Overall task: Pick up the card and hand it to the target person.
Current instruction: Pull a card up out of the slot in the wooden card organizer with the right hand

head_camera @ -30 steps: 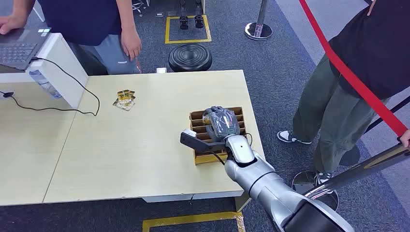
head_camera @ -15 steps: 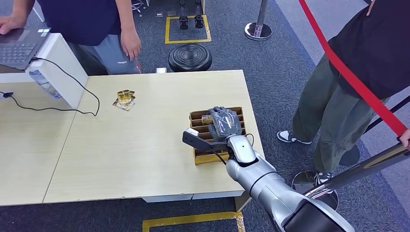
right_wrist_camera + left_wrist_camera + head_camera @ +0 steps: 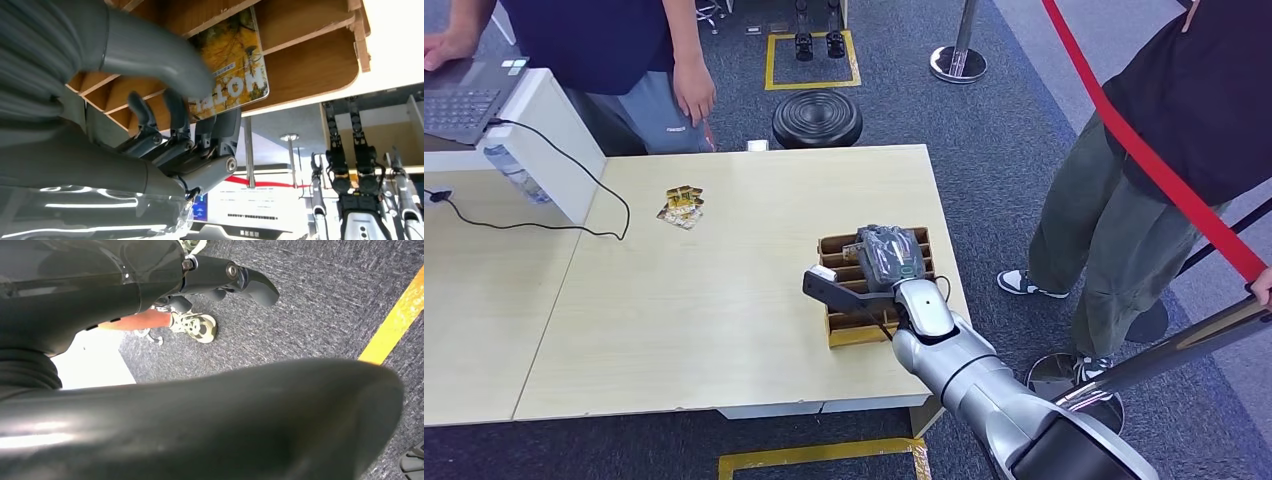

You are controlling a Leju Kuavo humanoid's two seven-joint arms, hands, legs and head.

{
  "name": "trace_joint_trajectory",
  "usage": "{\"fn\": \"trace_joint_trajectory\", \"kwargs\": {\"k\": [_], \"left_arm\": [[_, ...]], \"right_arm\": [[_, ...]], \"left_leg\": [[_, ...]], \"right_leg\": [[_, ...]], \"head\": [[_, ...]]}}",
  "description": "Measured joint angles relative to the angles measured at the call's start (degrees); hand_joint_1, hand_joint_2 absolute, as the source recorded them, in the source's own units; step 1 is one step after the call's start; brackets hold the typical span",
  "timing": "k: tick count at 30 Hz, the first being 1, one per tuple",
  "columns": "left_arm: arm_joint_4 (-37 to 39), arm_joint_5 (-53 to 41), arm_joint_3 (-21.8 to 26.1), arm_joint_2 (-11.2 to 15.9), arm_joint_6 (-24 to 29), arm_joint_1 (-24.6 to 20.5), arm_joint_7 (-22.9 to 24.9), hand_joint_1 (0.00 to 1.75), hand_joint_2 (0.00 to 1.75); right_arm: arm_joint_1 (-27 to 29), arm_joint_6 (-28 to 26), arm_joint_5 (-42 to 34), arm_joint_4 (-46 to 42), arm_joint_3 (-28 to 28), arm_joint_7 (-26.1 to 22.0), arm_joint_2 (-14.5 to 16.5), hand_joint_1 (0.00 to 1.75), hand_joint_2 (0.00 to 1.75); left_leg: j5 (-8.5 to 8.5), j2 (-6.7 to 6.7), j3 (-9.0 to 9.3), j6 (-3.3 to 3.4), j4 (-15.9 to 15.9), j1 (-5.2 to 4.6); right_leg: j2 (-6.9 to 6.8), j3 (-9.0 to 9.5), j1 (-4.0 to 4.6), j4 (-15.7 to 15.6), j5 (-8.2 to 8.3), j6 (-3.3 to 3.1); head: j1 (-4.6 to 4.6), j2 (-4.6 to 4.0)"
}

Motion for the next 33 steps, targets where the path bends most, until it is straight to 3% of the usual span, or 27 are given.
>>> {"fn": "trace_joint_trajectory", "kwargs": {"k": [2, 6, 22, 27, 33], "left_arm": [[0.0, 0.0, 0.0, 0.0, 0.1, 0.0, -0.1, 0.00, 0.00], [0.0, 0.0, 0.2, 0.0, 0.3, 0.1, -0.2, 0.00, 1.75], [-0.1, -0.7, 0.7, 0.0, 2.4, 0.0, -1.0, 0.00, 1.75], [0.0, -0.6, 1.3, 0.1, 2.6, 0.5, -1.1, 0.00, 1.75], [0.1, 0.1, 2.6, 0.7, 3.1, 1.5, -1.7, 0.00, 1.75]], "right_arm": [[0.0, -0.1, -0.1, 0.0, -0.1, 0.0, 0.0, 1.75, 1.75], [0.2, -1.1, -0.4, -0.2, -0.5, -0.4, 0.0, 1.75, 1.75], [-0.1, -2.6, -1.8, -0.6, -2.1, -1.5, 0.0, 1.75, 1.75], [-1.3, -5.5, -6.3, -2.5, -5.3, -5.6, 1.0, 1.75, 1.75], [-5.7, -8.4, -13.6, -11.6, -9.0, -11.4, 2.2, 1.75, 1.75]], "left_leg": [[0.00, 0.01, 0.01, 0.01, 0.0, 0.00], [-0.01, 0.02, -0.08, -0.03, 0.1, -0.01], [-0.02, 0.04, -0.10, -0.03, 0.1, -0.01], [-0.02, 0.05, -0.10, -0.02, 0.1, -0.01], [-0.03, 0.10, -0.14, -0.02, 0.1, -0.01]], "right_leg": [[0.01, 0.01, 0.00, 0.0, 0.01, -0.01], [0.03, -0.09, -0.02, 0.1, -0.01, 0.04], [0.05, -0.12, -0.02, 0.1, -0.01, 0.04], [0.06, -0.12, -0.02, 0.1, -0.01, 0.03], [0.11, -0.17, -0.02, 0.1, -0.01, 0.02]], "head": [[0.00, 0.00], [0.00, 0.00], [0.00, 0.00], [0.00, 0.00], [0.00, 0.00]]}}
